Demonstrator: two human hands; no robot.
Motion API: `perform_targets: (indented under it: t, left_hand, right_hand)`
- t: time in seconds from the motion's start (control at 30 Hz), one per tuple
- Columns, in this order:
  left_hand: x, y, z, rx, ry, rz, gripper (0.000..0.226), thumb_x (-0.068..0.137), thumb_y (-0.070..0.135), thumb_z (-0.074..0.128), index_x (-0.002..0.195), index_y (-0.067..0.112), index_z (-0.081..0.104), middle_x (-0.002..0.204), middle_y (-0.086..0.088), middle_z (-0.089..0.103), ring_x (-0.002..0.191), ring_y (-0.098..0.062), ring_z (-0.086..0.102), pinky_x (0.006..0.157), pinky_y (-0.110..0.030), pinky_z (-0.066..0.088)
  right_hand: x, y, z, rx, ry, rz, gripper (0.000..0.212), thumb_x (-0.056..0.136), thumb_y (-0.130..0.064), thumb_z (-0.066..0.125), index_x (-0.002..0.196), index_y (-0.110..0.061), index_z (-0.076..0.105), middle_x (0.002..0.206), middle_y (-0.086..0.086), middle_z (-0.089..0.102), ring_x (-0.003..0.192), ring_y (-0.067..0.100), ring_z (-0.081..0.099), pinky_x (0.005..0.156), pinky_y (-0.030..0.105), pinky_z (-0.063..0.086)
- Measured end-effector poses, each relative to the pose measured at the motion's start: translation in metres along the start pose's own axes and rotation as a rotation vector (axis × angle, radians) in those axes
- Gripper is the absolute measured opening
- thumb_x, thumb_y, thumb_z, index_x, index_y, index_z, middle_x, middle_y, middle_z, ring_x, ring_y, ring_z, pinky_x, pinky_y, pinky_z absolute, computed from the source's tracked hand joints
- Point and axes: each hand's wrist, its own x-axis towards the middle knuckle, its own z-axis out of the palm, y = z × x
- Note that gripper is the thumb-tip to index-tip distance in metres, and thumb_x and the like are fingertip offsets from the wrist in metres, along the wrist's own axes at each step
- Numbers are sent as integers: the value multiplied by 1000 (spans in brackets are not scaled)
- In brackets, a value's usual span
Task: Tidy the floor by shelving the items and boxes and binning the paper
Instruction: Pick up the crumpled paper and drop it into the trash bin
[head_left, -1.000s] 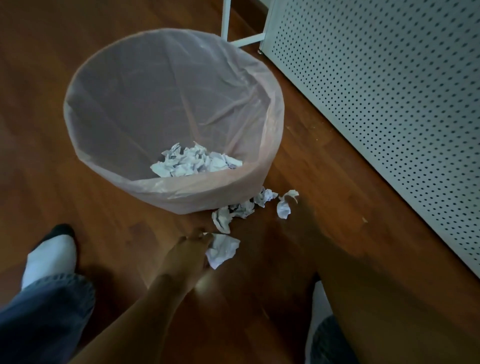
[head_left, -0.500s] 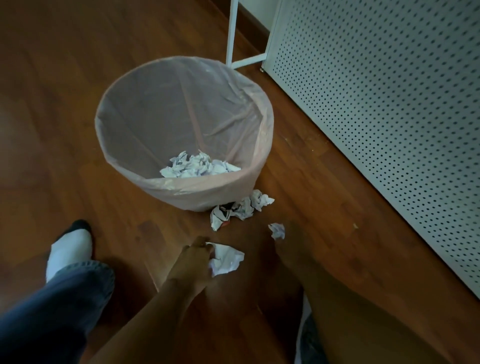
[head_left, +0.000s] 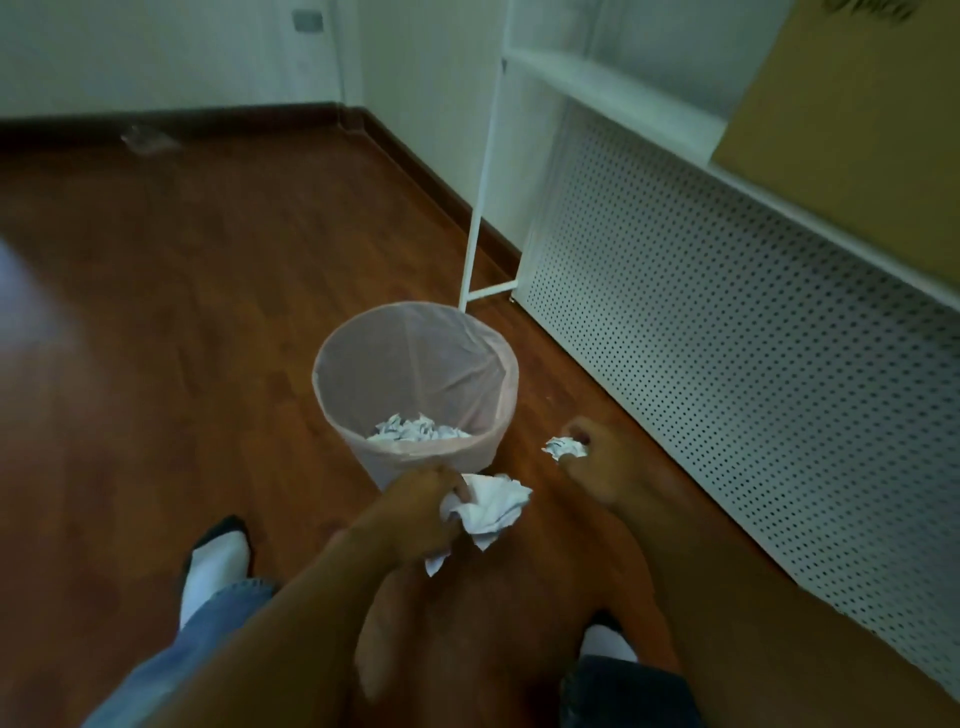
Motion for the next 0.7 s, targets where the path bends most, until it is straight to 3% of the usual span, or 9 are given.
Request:
perform_targets:
  t: [0.07, 0.2, 0.27, 0.37, 0.5, 0.57, 0.63, 0.7]
  left_hand:
    - [-6, 8, -20, -58, 104, 41, 35, 71, 33, 68, 105, 23, 71, 110, 3, 63, 103, -13, 59, 93, -31, 49]
    - [-9, 5, -49, -208, 388, -53, 32, 75, 31, 73, 101, 11, 76, 101, -1, 70, 87, -2, 58, 72, -5, 41]
    - [-3, -9, -57, -328, 413, -202, 47, 80, 43, 77, 115, 12, 72, 113, -2, 70, 95, -11, 65, 82, -18, 50]
    - [1, -23, -65, -574, 426, -363, 94, 60, 77, 71, 133, 20, 59, 132, -7, 64, 105, -23, 69, 95, -44, 54]
    - [2, -20, -68, -372, 464, -350, 63, 87, 46, 68, 141, 17, 51, 139, -11, 58, 119, -28, 60, 88, -29, 44]
    - [3, -22, -70, -291, 453, -289, 51, 90, 36, 69, 134, 14, 56, 130, -10, 63, 111, -25, 62, 84, -28, 44]
    - [3, -24, -72, -225, 384, -208, 39, 91, 32, 68, 125, 13, 62, 119, -4, 67, 99, -17, 64, 80, -25, 47]
    - [3, -26, -71, -172, 285, -159, 27, 91, 31, 67, 115, 17, 66, 103, 8, 69, 86, -6, 63, 71, -15, 44]
  right_hand:
    - [0, -12, -5, 54, 62, 0, 10, 84, -20, 70, 85, -25, 61, 81, -7, 66, 72, 10, 61, 57, 24, 38]
    - [-1, -29, -6, 169, 120, 42, 8, 85, -23, 69, 89, -26, 62, 83, -3, 70, 71, 19, 67, 63, 33, 52]
    - [2, -38, -3, 177, 123, 39, 10, 86, -21, 69, 92, -25, 62, 86, -2, 71, 73, 22, 68, 65, 33, 52]
    - [8, -55, 3, 163, 148, 48, 13, 83, -21, 68, 93, -27, 62, 85, -4, 70, 73, 22, 69, 65, 34, 53]
    - [22, -69, 20, 173, 128, 32, 18, 72, -36, 65, 89, -37, 59, 79, -7, 70, 69, 20, 69, 67, 46, 60]
    - [28, -77, 26, 215, 106, 12, 19, 75, -38, 66, 92, -36, 58, 84, -5, 70, 74, 22, 69, 65, 43, 59]
    - [33, -88, 29, 224, 90, -3, 23, 84, -38, 69, 105, -33, 60, 99, -6, 70, 84, 19, 68, 65, 31, 51]
    - [40, -93, 30, 220, 83, 4, 46, 87, -50, 69, 126, -29, 58, 116, -5, 64, 99, 17, 65, 77, 31, 52]
